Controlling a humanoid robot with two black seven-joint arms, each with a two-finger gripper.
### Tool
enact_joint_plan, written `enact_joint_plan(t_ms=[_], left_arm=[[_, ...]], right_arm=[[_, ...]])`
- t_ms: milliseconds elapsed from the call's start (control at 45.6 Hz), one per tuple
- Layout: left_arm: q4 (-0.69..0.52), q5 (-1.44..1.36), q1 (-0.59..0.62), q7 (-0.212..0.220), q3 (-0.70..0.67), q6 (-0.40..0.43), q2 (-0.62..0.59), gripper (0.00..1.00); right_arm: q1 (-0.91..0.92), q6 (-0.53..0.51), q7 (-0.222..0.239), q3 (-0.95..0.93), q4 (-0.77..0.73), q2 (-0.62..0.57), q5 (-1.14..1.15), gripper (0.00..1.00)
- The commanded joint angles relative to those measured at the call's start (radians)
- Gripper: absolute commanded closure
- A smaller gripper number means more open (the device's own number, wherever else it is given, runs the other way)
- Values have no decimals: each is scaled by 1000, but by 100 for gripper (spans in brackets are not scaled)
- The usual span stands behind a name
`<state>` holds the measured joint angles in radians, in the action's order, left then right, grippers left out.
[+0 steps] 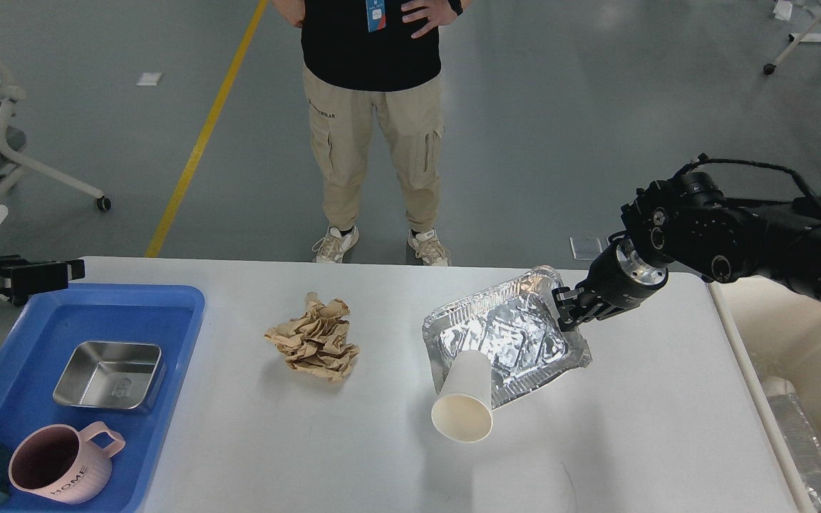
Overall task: Tidy desktop
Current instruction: 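Reach the left gripper to the crumpled brown paper and grasp it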
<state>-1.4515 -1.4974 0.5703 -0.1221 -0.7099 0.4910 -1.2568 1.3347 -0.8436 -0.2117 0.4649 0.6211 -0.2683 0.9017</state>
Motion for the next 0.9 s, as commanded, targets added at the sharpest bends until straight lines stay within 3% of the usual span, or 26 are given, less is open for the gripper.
enact_joint_plan(t_ms=[0,175,439,658,767,877], left_arm=[[115,-185,94,-8,10,90,180,5],[207,-374,166,-50,27,164,420,7],[299,-520,255,-68,222,161,683,10],[410,-563,275,-70,279,152,784,11],[465,-580,275,-76,279,135,815,16],[529,-590,275,-93,297,107,836,29]], right_arm=[[0,0,0,-2,0,4,-1,100],[1,0,0,-5,0,14,-1,100],[1,1,0,-6,-1,30,-3,100],[3,6,0,-11,2,34,-3,100],[3,6,0,-11,2,32,-3,100],[6,6,0,-12,3,30,-3,100]])
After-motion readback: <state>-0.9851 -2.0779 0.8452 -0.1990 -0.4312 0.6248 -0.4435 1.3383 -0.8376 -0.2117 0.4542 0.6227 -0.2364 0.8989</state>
